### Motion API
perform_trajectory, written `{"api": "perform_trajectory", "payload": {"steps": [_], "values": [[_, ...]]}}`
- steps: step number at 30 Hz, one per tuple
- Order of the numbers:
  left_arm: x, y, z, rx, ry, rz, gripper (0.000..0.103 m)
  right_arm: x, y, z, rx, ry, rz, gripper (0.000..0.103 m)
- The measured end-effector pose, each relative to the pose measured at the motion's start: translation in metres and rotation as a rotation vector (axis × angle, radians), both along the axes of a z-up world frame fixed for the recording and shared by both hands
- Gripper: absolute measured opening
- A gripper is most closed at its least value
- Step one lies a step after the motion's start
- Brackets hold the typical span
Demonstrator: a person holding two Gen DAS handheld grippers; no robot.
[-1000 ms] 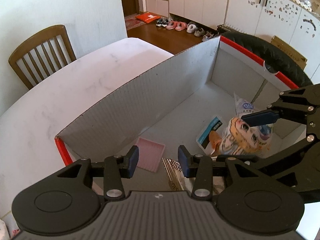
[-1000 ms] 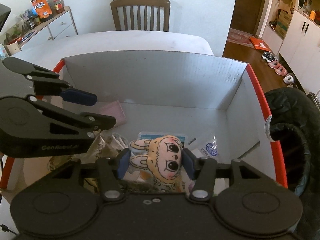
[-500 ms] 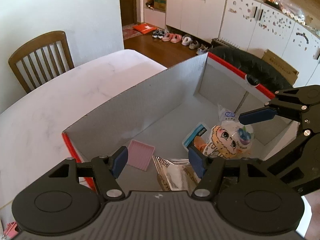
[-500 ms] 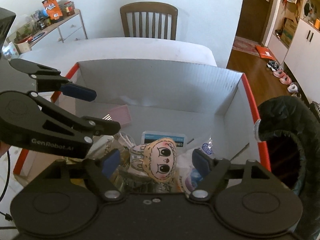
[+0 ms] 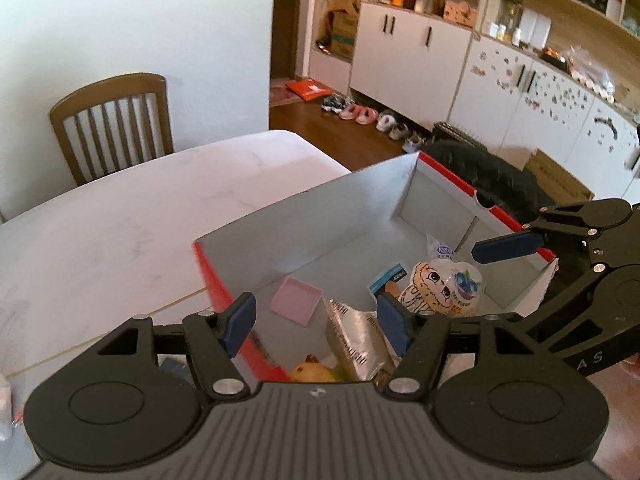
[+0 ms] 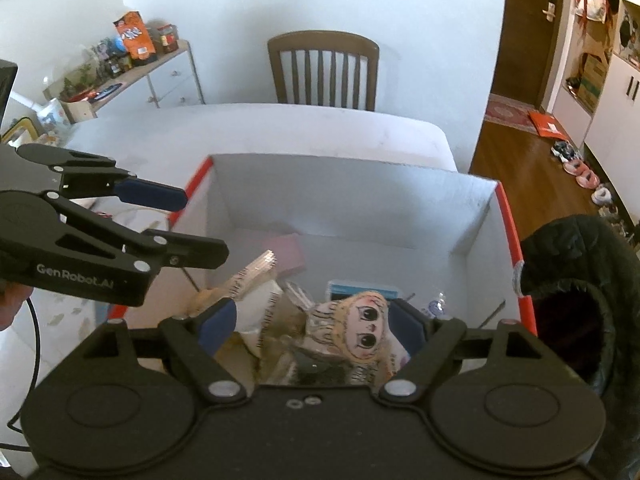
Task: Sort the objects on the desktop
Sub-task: 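Withdraw both grippers from the box back over the table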
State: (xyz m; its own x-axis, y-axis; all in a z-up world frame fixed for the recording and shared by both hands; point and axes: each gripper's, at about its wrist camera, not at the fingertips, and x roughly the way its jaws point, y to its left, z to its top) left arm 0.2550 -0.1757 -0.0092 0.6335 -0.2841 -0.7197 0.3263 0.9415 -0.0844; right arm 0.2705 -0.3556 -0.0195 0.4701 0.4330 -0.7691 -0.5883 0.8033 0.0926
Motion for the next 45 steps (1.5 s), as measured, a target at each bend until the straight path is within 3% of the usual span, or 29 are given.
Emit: {"api": "perform_trajectory", "payload": {"steps": [10, 18, 20, 26, 28, 33, 34, 40, 45], "values": [[-0.048, 0.055, 0.016, 0.008, -0.036, 0.011, 0.066, -0.028, 0.025, 0.024, 0.032, -0.083, -0.009, 0.084], [-0.076, 0.111, 0.015, -0.016, -0.032, 0.022, 0.066, -0.052, 0.063, 0.035, 0.057, -0.074, -0.028, 0.088], [-0.082, 0.126, 0.015, -0.011, -0.038, 0.029, 0.074, -0.058, 0.074, 0.034, 0.059, -0.068, -0.033, 0.088], [-0.095, 0.175, 0.012, -0.014, -0.038, 0.063, 0.078, -0.073, 0.114, 0.030, 0.070, -0.043, -0.042, 0.089], [-0.098, 0.192, 0.009, -0.021, -0.028, 0.083, 0.088, -0.078, 0.128, 0.027, 0.068, -0.037, -0.042, 0.089], [-0.103, 0.230, -0.001, -0.017, -0.029, 0.117, 0.095, -0.090, 0.166, 0.021, 0.069, -0.030, -0.031, 0.090], [-0.105, 0.237, -0.002, -0.020, -0.030, 0.123, 0.102, -0.092, 0.173, 0.019, 0.068, -0.029, -0.027, 0.090], [-0.106, 0.273, -0.012, -0.043, -0.036, 0.158, 0.103, -0.100, 0.215, 0.010, 0.052, -0.027, -0.009, 0.090], [-0.103, 0.299, -0.020, -0.017, -0.058, 0.186, 0.103, -0.101, 0.246, 0.002, 0.042, -0.016, 0.001, 0.090]]}}
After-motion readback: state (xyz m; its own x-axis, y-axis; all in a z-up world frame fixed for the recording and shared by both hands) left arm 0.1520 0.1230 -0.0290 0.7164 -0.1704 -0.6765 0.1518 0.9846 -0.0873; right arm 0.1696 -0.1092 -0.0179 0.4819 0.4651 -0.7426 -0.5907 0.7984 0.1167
